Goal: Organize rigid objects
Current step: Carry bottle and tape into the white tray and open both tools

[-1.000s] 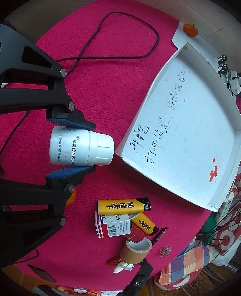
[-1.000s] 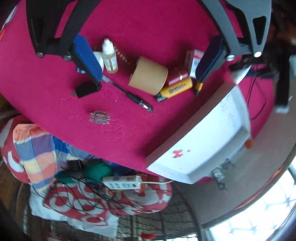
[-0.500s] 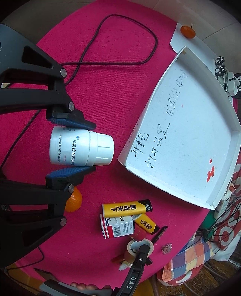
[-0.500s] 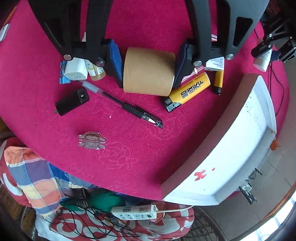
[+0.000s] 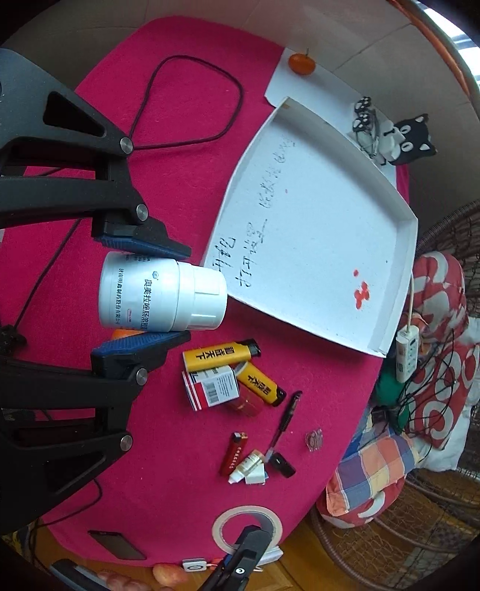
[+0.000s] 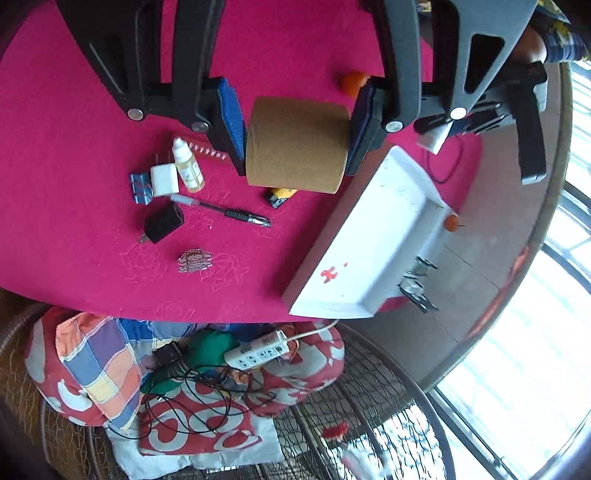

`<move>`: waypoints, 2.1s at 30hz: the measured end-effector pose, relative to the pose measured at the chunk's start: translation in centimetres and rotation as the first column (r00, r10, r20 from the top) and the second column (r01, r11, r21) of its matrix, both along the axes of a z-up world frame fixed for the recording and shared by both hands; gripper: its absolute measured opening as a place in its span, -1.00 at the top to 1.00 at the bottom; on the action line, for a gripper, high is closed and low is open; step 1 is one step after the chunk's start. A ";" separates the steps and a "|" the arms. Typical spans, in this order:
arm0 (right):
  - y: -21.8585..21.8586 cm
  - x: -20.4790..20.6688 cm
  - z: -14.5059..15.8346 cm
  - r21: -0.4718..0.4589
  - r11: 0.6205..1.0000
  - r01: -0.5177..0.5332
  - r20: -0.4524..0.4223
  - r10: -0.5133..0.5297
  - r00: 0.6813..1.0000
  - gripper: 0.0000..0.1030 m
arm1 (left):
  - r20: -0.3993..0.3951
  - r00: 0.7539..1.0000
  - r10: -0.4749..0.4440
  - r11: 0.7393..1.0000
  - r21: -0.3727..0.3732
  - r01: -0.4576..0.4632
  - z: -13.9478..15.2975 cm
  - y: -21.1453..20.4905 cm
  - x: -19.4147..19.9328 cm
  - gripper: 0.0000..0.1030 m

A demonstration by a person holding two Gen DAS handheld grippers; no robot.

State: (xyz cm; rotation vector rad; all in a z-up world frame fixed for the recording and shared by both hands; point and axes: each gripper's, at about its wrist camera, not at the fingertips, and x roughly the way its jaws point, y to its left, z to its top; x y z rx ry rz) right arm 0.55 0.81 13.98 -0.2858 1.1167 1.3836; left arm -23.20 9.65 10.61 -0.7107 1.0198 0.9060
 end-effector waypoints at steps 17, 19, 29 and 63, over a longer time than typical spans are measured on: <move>-8.2 2.4 -0.1 0.207 0.962 0.177 -0.236 -0.126 0.964 0.05 | -0.068 0.990 -0.121 0.991 0.040 0.124 6.3 -0.3 6.6 0.27; -8.6 2.7 -0.1 0.220 0.956 0.195 -0.253 -0.137 0.958 0.05 | -0.076 0.989 -0.130 0.990 0.048 0.134 6.8 -0.5 6.9 0.27; -9.0 3.1 -0.6 0.256 0.940 0.227 -0.319 -0.139 0.937 0.05 | -0.088 0.988 -0.129 0.989 0.062 0.135 7.4 -0.1 7.1 0.27; 3.2 -2.6 7.6 0.254 0.961 0.111 -0.046 -0.103 0.994 0.05 | 0.154 0.987 -0.038 0.987 0.161 0.013 10.5 12.5 -3.7 0.27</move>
